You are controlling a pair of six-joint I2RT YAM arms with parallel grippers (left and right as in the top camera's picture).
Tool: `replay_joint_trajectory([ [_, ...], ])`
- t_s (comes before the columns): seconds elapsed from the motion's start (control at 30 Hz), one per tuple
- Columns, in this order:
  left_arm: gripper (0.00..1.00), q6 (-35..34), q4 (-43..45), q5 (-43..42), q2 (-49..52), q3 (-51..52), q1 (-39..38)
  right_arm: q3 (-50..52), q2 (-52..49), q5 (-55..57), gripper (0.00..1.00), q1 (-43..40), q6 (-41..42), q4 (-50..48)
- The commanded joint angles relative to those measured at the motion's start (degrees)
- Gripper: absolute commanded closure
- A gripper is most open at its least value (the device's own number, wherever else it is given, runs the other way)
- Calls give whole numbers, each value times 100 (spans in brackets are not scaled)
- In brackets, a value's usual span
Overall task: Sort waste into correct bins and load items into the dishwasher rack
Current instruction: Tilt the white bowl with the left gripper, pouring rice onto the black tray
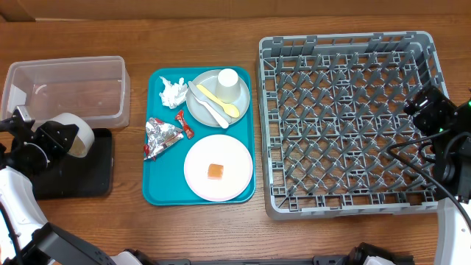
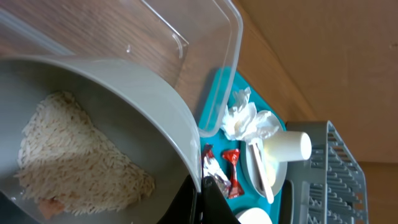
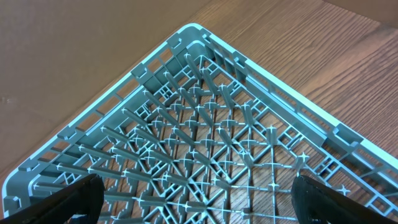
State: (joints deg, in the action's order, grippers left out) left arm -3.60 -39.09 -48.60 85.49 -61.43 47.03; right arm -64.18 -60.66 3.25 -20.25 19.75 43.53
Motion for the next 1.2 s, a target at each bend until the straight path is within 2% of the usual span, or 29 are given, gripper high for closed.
replay_joint_trajectory([
  [0.0,96,348,-76,-249,39,66,31,-184,9,57,0,-17,44,-9],
  [0.37,96,859,131,-605,39,542,31,-184,9,57,0,-17,44,-11],
  [0.6,96,741,116,-529,31,603,199,-184,9,57,0,-17,44,-11],
  [0.7,96,944,9,-977,26,616,308,-184,9,57,0,-17,44,-11],
  [0.8,96,962,61,-1073,26,616,365,-184,9,57,0,-17,44,-11],
  [0.9,96,1255,168,-1657,28,671,433,-184,9,57,0,-17,44,-11],
  [0.97,96,990,197,-1432,31,684,448,-184,9,57,0,-17,44,-9],
  [1.07,96,1408,63,-1412,37,710,472,-184,9,57,0,-17,44,-11],
  [1.13,96,988,197,-1010,39,761,479,-184,9,57,0,-17,44,-11],
  [1.17,96,922,155,-1091,39,761,501,-184,9,57,0,-17,44,-11],
])
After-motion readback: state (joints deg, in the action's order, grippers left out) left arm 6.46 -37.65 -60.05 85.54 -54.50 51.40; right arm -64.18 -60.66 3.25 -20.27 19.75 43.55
